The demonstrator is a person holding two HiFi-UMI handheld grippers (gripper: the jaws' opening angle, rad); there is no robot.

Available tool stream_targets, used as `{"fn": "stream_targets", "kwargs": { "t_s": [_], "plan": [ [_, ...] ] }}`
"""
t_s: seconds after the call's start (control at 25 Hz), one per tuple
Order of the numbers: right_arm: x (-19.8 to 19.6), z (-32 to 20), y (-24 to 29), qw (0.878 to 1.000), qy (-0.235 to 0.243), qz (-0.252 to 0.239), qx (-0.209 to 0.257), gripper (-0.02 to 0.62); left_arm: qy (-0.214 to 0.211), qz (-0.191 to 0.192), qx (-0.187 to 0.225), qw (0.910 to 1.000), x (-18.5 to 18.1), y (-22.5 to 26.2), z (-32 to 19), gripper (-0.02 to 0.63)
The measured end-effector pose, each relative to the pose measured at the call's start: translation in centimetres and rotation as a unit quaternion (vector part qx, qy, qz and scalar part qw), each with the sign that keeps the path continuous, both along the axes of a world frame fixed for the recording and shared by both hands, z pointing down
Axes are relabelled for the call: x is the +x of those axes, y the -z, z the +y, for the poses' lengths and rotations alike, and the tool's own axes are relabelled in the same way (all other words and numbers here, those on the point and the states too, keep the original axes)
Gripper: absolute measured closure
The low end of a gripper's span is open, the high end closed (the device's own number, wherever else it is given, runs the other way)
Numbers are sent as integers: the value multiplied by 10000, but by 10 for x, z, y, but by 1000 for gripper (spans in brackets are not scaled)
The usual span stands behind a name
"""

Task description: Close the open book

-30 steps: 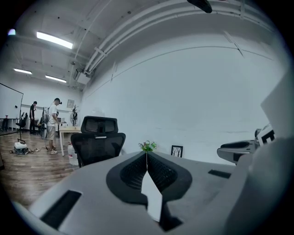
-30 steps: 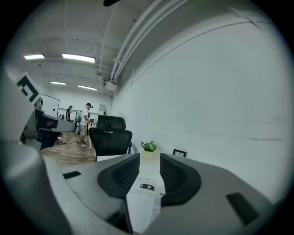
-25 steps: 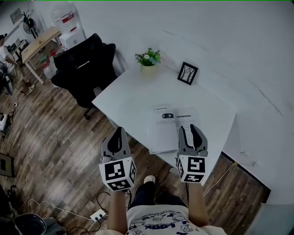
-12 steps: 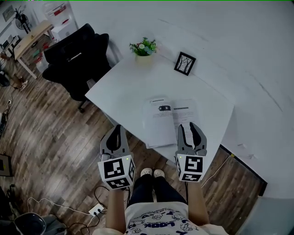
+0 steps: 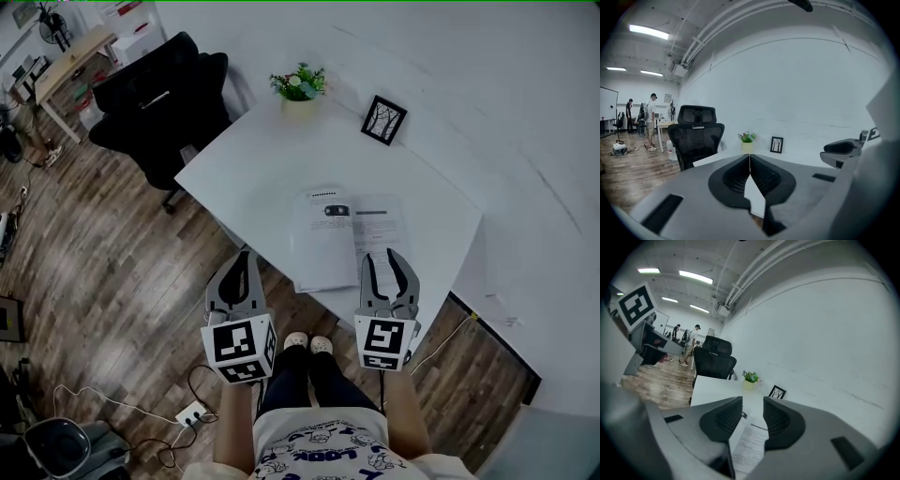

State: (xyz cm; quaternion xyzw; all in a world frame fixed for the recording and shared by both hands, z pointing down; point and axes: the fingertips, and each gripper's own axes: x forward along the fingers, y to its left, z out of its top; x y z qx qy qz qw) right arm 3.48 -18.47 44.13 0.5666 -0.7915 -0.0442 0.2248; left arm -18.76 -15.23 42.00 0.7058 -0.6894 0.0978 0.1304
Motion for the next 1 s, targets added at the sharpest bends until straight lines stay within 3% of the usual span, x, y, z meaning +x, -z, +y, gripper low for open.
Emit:
{"fn": "stream_targets", "kwargs": {
  "t_s": [0.2, 0.48, 1.0],
  "plan": [
    [-6, 2, -12, 9953, 342, 896, 140, 465, 42, -10, -88, 10000, 0, -7, 2, 583],
    [-10, 10, -44, 9821, 703, 1745, 104, 460, 85, 2, -178, 9998, 2, -16, 3, 583],
    [-24, 33, -122, 9277, 1568, 3386, -71, 439, 219, 13, -331, 9992, -5, -28, 8, 583]
  ]
}}
